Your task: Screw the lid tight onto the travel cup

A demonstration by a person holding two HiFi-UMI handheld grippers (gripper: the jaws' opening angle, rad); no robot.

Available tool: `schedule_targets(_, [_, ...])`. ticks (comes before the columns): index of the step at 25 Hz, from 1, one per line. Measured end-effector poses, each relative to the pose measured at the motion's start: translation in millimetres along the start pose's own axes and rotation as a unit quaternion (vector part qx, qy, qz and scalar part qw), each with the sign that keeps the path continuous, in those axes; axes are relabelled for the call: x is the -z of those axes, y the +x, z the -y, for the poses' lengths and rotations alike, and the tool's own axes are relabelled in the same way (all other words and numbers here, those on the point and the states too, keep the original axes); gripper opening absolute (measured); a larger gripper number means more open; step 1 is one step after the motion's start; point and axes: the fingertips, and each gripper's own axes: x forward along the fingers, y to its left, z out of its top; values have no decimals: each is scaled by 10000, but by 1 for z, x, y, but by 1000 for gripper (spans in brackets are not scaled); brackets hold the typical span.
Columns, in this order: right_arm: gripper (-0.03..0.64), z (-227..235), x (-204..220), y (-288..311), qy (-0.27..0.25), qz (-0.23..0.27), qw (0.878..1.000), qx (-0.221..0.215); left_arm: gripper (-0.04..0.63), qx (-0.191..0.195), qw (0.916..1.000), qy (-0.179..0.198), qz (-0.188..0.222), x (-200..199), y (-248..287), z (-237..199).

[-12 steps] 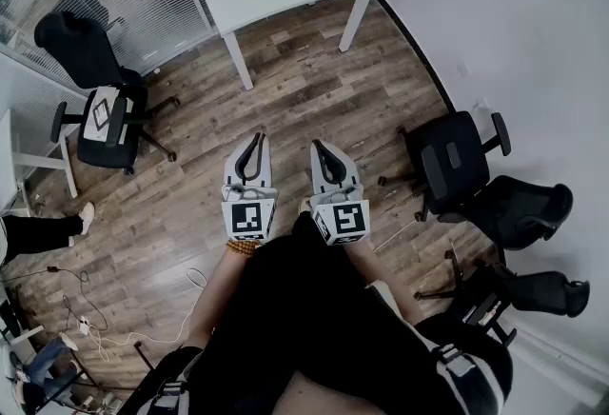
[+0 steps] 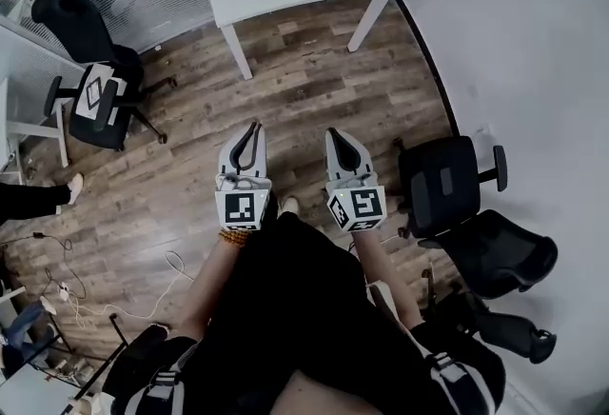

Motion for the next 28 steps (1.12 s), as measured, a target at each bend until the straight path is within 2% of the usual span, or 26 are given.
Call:
schedule_targets(5, [-2,40,-2,57,16,-192,9998,-96,31,-209,9998,-37,-4,7,65,-25])
schedule_targets(10, [-2,92,-12,128,-35,-351,9993,-141,31,-362,9992,-137,-75,23,154,-52])
schedule_targets(16, [-2,150,-48,223,-389,-518,9975,-290,31,-291,9995,-137,64,8,269,-75])
schedule_targets(21, [-2,186,-61,286,-308,-598,9975,-225,31,-353,9993,-70,58,0,329,-103])
schedule_targets(23, [-2,198,-62,306,-269,-690,9970,-241,31,-361,9993,-51,-30,2,344,-110])
schedule_targets(28, [-2,227,-59,364,-211,-934,9938,-573,31,-427,9973,-170,-576,33,388,-123])
